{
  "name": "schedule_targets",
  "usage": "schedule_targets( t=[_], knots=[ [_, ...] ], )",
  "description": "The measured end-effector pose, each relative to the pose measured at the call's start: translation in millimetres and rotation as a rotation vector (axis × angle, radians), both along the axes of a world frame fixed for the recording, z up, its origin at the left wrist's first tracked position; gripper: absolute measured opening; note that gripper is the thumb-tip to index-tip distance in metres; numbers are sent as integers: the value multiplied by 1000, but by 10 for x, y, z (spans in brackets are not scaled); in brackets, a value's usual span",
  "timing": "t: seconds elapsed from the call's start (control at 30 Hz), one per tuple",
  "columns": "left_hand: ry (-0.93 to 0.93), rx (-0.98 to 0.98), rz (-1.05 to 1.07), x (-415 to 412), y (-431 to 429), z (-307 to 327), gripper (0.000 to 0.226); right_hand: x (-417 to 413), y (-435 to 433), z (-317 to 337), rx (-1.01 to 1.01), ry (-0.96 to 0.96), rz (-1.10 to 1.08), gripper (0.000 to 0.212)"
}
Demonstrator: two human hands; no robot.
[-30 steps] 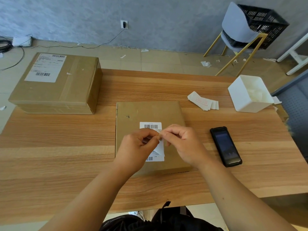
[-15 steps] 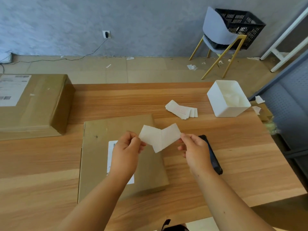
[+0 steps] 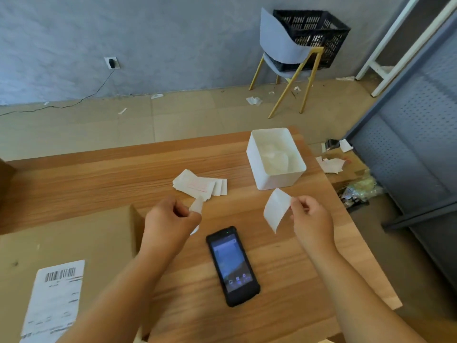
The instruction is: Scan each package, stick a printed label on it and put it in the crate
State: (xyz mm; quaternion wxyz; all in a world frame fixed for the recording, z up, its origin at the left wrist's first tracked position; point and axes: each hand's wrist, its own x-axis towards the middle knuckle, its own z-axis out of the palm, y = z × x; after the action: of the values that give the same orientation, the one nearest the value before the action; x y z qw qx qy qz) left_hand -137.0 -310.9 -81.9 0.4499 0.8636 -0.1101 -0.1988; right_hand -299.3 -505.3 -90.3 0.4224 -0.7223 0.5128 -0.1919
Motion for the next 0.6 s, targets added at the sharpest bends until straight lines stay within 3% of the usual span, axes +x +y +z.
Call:
schedule_targets(
  t=[0.2, 0.47, 0.6],
  knots=[
    [-148, -89, -222, -27, -996, 20, 18, -216, -688, 0, -89, 104, 136, 25],
    [-548, -154, -360, 150, -2222, 39, 8, -293, -1190, -43, -104, 133, 156, 24],
    [-562, 85, -470, 253, -2563, -200, 20, -317, -1315, -76, -120, 147, 174, 21]
  ],
)
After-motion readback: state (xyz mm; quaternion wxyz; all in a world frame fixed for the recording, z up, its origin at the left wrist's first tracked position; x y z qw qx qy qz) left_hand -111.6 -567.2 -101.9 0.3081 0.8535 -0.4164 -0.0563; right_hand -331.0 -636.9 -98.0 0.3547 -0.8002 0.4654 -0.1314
